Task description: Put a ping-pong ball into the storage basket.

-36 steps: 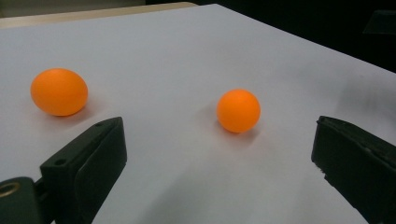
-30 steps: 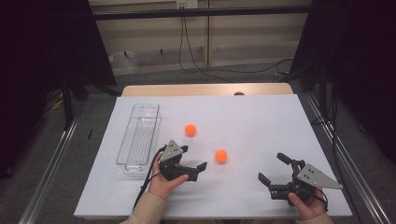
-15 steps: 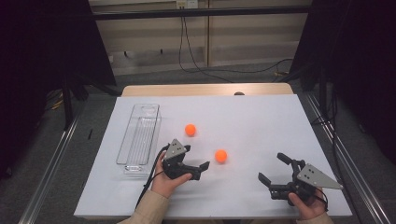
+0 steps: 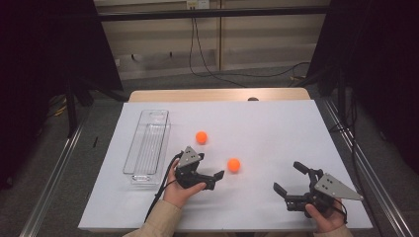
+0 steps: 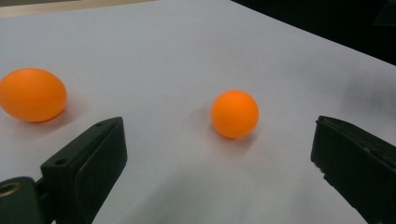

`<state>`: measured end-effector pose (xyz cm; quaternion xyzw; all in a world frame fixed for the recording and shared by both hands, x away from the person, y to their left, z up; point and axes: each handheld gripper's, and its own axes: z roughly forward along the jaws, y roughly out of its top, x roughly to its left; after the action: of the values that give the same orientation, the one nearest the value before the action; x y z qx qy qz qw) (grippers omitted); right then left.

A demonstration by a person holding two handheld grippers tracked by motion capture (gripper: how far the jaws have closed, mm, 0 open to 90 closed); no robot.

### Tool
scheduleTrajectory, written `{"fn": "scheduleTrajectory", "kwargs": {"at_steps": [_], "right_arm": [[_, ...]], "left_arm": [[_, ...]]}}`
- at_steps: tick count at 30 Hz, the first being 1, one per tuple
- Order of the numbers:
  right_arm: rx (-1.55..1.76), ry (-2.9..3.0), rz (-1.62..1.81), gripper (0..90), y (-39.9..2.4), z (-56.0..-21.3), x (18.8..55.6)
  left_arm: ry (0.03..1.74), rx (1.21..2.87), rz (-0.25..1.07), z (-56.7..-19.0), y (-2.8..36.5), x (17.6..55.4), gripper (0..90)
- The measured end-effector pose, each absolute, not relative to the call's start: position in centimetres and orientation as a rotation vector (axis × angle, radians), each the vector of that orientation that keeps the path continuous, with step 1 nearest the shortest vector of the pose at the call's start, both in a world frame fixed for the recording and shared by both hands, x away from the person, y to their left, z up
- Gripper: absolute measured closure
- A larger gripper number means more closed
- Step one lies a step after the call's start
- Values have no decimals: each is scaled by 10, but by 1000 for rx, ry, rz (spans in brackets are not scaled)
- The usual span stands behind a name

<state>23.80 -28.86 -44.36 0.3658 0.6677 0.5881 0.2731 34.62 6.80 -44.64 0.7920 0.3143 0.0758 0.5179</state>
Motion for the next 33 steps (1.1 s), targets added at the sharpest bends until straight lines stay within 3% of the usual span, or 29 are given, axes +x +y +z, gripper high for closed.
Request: {"fn": "scheduleTrajectory", "kwargs": {"at_steps": [33], "right_arm": [[984, 1793, 1589, 21, -289, -443, 238]], "left_arm": [[748, 1920, 173, -449, 54, 352, 43]]}}
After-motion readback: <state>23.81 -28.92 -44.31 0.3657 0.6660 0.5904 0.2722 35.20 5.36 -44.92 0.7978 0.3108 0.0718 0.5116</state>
